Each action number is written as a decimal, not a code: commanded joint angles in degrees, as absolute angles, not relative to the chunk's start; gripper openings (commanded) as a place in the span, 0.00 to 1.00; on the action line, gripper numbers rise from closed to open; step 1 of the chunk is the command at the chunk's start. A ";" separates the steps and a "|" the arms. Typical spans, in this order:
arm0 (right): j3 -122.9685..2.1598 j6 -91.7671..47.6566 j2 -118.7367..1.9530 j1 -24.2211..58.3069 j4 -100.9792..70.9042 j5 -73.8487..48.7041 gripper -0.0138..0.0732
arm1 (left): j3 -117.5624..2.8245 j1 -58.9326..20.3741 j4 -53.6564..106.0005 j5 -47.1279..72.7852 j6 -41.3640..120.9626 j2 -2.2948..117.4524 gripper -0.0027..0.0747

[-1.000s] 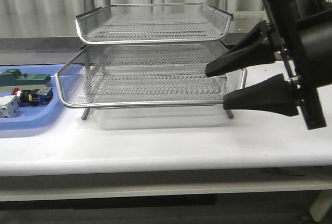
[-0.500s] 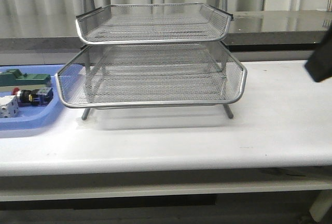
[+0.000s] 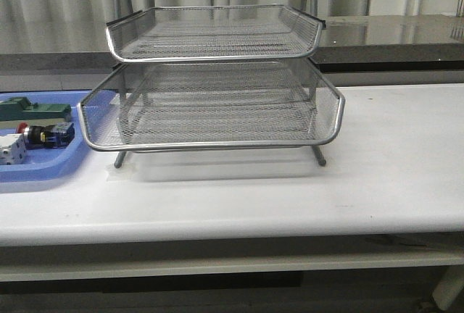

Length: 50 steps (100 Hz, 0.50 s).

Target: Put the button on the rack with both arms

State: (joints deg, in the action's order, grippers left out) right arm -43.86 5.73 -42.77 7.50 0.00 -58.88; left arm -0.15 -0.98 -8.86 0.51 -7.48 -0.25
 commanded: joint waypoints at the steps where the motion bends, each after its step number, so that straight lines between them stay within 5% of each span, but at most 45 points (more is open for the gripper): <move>1: -45.87 5.86 -39.61 7.34 0.94 -58.12 0.40 | 2.96 -0.90 -8.70 -4.00 -8.06 -2.07 0.01; 33: -45.87 5.86 -32.03 7.34 0.94 -63.83 0.10 | 2.96 -0.90 -8.70 -4.00 -8.06 -2.07 0.01; 50: -45.87 5.86 -31.25 7.34 0.88 -63.92 0.08 | 2.96 -0.90 -8.70 -4.00 -8.06 -2.07 0.01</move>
State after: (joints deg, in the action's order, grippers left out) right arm -43.97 5.80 -31.14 7.50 0.32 -66.41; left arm -0.15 -0.98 -8.86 0.51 -7.48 -0.25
